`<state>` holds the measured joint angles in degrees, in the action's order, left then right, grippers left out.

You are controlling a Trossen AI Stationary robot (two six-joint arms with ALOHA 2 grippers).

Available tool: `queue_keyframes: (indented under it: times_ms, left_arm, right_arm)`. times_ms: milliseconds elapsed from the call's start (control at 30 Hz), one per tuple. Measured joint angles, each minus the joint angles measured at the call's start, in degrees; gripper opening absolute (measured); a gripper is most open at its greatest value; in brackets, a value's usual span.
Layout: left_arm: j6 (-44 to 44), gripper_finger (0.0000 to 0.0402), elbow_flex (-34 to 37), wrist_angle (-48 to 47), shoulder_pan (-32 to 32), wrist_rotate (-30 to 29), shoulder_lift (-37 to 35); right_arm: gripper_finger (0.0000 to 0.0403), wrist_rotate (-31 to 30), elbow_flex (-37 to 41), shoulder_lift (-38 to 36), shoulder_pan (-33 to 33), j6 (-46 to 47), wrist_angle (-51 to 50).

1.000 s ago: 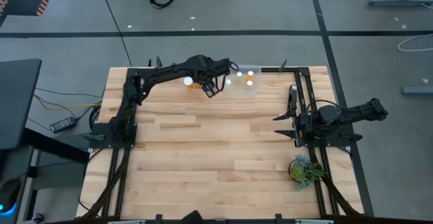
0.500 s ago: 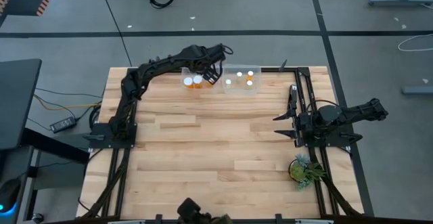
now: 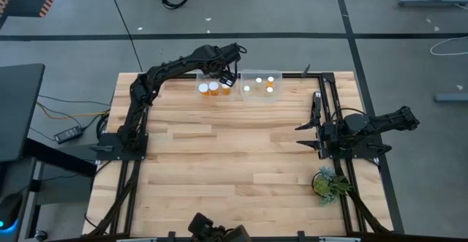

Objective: Pick and place medicine bottles into bin by pill shape (circle, oval)
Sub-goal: Put the large orange pill bottle into the left transparent bin

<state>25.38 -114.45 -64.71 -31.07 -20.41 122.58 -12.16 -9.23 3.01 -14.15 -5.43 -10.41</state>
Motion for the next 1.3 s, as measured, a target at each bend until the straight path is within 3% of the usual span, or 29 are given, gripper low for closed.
queue_keyframes:
  times_ms: [800, 1300]
  left_arm:
    - [2.50, 0.0217, 6.26, 5.22, -1.95, 1.20, 0.11]
    - [4.10, 0.0215, 6.24, 7.90, -2.55, 7.11, 3.42]
  right_arm:
    - [0.0229, 0.24, 0.00, 0.02, 0.01, 0.04, 0.02]
    - [0.0229, 0.24, 0.00, 0.02, 0.01, 0.26, -0.24]
